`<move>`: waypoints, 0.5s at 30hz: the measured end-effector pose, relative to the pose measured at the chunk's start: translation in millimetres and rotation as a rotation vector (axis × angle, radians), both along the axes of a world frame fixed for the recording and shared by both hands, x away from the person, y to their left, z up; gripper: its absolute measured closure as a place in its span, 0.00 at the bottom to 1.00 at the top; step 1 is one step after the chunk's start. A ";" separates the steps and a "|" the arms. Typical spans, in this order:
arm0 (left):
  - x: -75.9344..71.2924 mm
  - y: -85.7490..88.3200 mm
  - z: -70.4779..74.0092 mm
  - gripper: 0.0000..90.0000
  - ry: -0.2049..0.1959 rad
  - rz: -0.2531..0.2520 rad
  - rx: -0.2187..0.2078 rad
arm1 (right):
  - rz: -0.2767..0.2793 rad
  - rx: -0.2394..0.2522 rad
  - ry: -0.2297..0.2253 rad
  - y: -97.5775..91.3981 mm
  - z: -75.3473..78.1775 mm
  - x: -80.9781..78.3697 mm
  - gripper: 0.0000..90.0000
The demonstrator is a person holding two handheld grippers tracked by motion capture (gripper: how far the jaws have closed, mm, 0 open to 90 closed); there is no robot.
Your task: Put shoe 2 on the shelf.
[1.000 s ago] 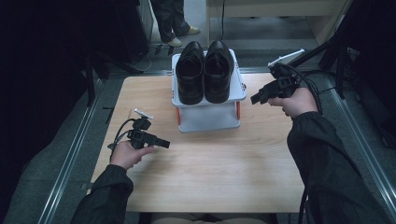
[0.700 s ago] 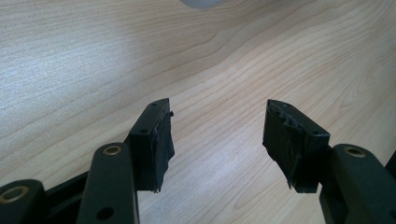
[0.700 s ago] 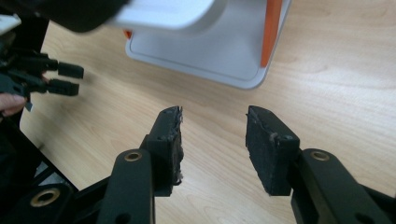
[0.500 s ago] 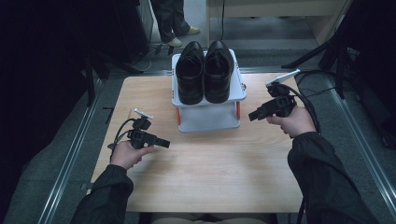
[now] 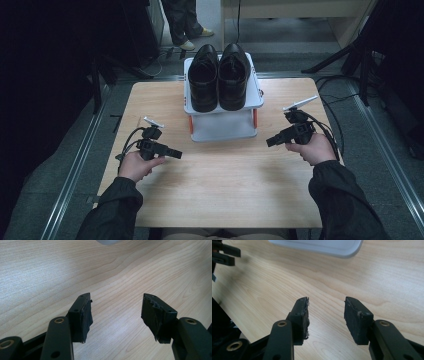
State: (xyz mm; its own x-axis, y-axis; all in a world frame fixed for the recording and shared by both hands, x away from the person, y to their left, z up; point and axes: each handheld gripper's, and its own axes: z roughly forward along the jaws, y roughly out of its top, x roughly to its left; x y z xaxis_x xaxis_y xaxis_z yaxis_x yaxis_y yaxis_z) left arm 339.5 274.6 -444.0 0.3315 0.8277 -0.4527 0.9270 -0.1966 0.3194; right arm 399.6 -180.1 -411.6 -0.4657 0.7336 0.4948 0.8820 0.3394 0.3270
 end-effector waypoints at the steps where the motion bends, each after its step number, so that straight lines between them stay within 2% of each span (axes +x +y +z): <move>1: 0.0 0.0 0.0 0.45 0.001 -0.001 0.001 | 0.001 0.004 0.004 -0.1 -2.3 -1.1 0.61; 5: -0.6 -0.8 -0.2 0.45 0.000 0.000 0.003 | 0.012 0.029 -0.001 -1.2 -10.9 -5.3 0.61; 15: 1.4 -1.5 -3.0 0.44 0.010 0.001 0.007 | 0.041 0.051 -0.002 -1.0 -27.3 -10.4 0.60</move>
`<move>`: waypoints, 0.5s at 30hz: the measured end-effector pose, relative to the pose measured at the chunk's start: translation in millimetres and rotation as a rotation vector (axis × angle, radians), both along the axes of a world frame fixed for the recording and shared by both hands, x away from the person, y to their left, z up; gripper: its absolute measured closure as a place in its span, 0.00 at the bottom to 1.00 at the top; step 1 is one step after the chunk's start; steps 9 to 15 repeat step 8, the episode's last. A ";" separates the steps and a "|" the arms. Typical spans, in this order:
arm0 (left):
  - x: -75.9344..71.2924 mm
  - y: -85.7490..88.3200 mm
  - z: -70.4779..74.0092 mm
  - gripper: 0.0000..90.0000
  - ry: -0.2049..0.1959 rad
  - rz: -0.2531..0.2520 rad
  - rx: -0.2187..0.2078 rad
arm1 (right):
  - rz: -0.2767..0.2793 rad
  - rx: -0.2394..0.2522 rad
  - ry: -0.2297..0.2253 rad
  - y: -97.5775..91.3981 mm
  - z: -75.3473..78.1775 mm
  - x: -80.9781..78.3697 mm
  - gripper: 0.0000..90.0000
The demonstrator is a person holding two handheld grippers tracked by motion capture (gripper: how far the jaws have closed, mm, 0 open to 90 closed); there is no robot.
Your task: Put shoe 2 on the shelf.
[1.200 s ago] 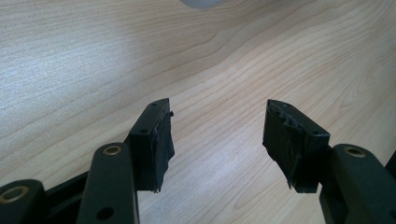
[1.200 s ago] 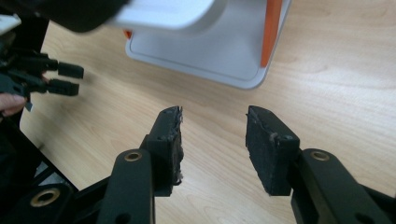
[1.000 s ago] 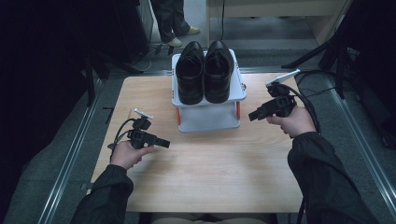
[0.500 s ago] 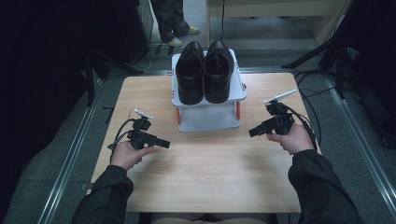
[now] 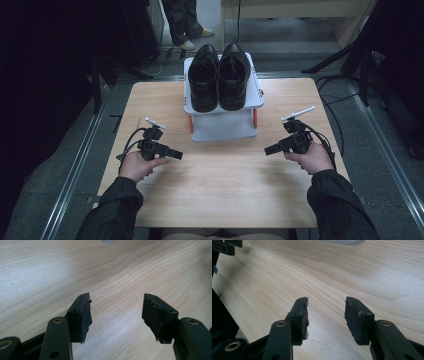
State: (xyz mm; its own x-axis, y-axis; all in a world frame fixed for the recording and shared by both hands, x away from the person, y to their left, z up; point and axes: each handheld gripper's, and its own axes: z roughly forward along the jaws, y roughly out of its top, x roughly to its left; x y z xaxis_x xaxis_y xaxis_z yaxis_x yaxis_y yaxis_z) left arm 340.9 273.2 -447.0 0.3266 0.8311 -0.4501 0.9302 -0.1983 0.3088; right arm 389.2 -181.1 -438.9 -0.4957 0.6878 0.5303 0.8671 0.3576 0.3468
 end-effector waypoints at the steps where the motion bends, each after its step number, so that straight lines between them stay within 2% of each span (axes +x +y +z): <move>1: 0.1 0.0 -0.1 0.44 0.000 0.000 -0.001 | -0.001 0.000 -0.001 0.3 -0.4 -0.2 0.59; 6: -0.1 -1.4 -0.2 0.43 -0.002 0.000 -0.007 | 0.006 0.014 -0.013 -0.3 -1.8 2.3 0.59; 15: 0.0 -1.8 0.3 0.43 -0.007 -0.007 -0.006 | 0.004 0.008 -0.013 0.0 -2.5 2.9 0.59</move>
